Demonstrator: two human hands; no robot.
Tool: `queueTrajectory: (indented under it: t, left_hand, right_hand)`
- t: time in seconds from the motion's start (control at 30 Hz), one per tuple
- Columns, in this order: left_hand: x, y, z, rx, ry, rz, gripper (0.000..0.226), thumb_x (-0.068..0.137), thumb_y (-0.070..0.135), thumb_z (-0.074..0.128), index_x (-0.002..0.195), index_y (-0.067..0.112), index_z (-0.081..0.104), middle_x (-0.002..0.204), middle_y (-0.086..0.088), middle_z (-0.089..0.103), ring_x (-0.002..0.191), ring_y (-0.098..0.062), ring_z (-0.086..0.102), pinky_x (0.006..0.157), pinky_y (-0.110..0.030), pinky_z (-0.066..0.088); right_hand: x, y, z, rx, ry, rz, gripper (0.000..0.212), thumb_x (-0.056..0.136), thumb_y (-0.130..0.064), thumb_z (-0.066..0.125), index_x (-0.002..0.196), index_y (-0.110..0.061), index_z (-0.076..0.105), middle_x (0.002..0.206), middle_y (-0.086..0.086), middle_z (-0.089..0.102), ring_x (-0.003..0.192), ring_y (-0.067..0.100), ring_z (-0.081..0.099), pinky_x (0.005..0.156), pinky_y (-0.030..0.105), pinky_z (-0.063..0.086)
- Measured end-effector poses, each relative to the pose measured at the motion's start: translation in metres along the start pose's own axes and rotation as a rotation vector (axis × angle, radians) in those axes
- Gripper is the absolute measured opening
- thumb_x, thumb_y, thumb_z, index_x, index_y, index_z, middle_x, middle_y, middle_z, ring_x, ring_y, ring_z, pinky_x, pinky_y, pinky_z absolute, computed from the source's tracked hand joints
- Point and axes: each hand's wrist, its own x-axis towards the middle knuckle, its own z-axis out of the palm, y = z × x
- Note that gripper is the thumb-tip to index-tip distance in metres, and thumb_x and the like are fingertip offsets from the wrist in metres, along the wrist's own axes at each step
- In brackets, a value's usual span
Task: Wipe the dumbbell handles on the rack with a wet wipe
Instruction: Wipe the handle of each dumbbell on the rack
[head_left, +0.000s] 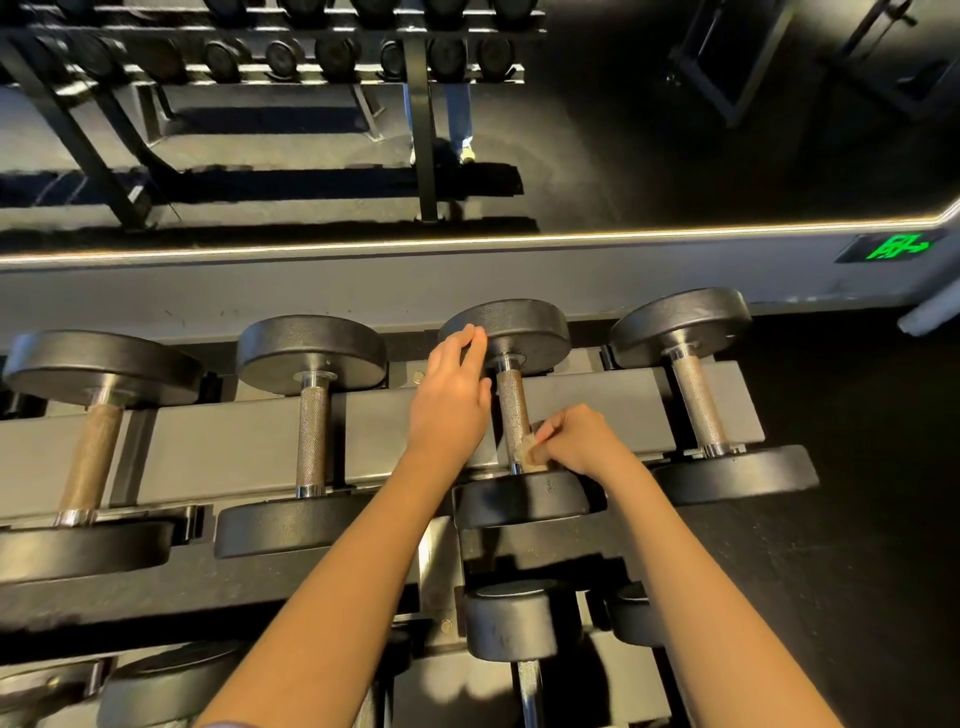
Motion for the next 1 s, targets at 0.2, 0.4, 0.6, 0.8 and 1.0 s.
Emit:
queueTrajectory:
  t: [0.2,0.4,0.6,0.8,1.0]
  left_hand:
    - [0.002,0.007,-0.001,0.008,-0.09,-0.08,0.058,0.094,0.017,0.053,0.147,0.014,0.029,0.149,-0.005,0.03,0.135,-0.021,0.029,0.101,-0.04,0.044]
    - [-0.021,0.04,0.009,-0.143,0.022,-0.106,0.044,0.092,0.017,0.055,0.133,0.005,0.047,0.13,-0.012,0.046,0.121,-0.025,0.044,0.098,-0.045,0.044]
    - [-0.039,0.086,0.031,-0.042,-0.206,-0.028,0.063,0.088,0.047,0.023,0.133,0.011,0.047,0.13,-0.007,0.048,0.12,-0.025,0.046,0.1,-0.038,0.037]
    - [-0.036,0.088,0.039,0.26,-0.308,0.001,0.046,0.099,0.044,0.032,0.134,0.017,0.045,0.132,-0.002,0.046,0.123,-0.02,0.04,0.105,-0.035,0.03]
    - [-0.023,0.105,0.05,0.344,-0.369,0.022,0.047,0.099,0.047,0.03,0.133,0.018,0.045,0.13,-0.003,0.047,0.123,-0.021,0.041,0.104,-0.037,0.031]
  right_hand:
    - [-0.001,0.002,0.01,0.051,0.175,-0.035,0.011,0.079,-0.003,0.068,0.073,-0.013,0.067,0.085,0.007,0.066,0.086,0.022,0.062,0.08,0.03,0.05]
    - [-0.01,0.015,0.005,0.201,0.516,-0.068,0.022,0.088,-0.017,0.062,0.108,-0.009,0.066,0.101,0.01,0.068,0.097,0.027,0.061,0.081,0.034,0.048]
    - [-0.03,0.057,-0.035,0.238,0.715,-0.162,0.016,0.09,-0.023,0.062,0.103,-0.014,0.066,0.094,0.004,0.068,0.088,0.021,0.062,0.079,0.039,0.052]
    - [-0.036,0.108,-0.074,0.024,0.817,-0.156,0.017,0.092,-0.026,0.06,0.102,-0.015,0.066,0.092,0.001,0.066,0.077,0.012,0.054,0.065,0.024,0.036]
    - [-0.035,0.123,-0.105,-0.112,0.669,-0.011,0.009,0.091,-0.023,0.058,0.085,-0.017,0.058,0.078,0.001,0.057,0.067,0.017,0.049,0.062,0.029,0.038]
